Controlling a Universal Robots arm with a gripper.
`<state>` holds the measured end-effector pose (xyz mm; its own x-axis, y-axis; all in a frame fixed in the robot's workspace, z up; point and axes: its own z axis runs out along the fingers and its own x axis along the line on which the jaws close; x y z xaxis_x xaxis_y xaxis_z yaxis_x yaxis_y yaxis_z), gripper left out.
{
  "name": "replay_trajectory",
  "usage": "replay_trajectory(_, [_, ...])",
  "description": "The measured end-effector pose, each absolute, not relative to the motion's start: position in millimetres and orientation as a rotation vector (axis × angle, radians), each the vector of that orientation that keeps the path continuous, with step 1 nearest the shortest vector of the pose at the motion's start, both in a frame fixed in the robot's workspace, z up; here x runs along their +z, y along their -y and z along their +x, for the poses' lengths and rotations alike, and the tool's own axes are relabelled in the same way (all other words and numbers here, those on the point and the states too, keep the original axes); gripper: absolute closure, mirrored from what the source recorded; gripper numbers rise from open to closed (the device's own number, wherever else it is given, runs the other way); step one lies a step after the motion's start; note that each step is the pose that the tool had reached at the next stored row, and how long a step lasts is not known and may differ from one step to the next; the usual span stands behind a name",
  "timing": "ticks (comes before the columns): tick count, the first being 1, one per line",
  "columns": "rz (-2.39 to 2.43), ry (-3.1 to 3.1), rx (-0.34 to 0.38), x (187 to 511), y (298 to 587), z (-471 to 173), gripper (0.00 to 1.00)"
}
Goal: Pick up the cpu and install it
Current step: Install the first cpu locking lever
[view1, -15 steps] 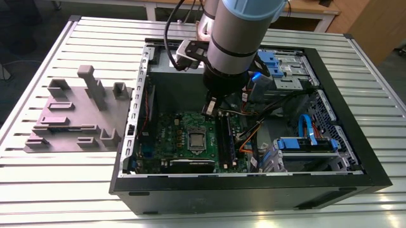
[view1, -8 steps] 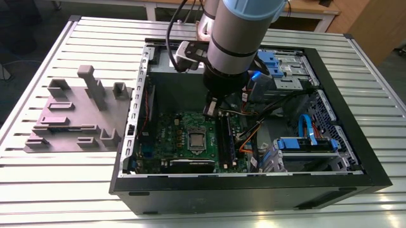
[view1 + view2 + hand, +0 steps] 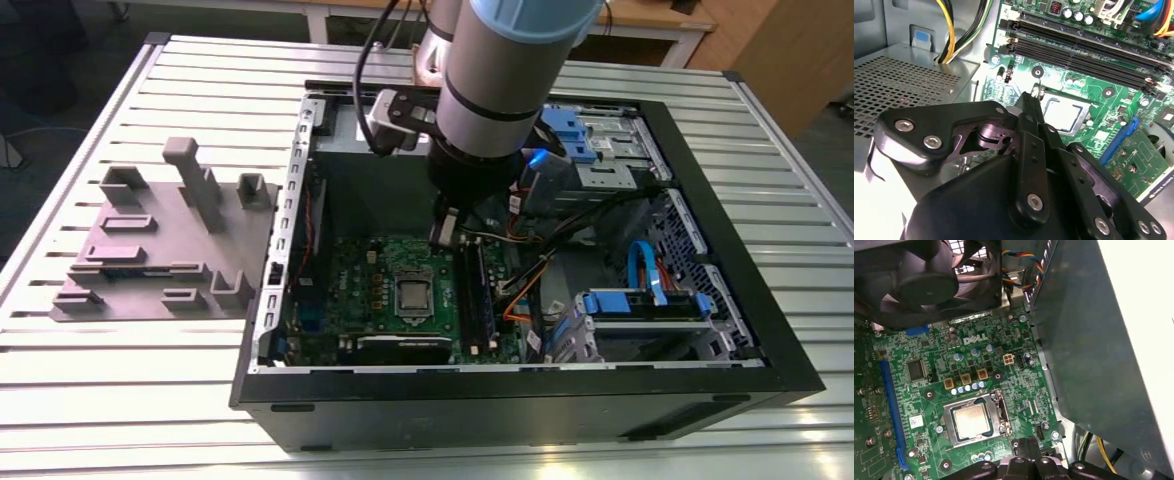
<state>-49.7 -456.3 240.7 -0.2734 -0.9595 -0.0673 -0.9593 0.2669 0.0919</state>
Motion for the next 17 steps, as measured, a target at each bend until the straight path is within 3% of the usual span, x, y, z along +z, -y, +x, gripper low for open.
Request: replay_trajectory(17, [1.985,2.43,-0.172,240.7,466.2,-50.2,0.89])
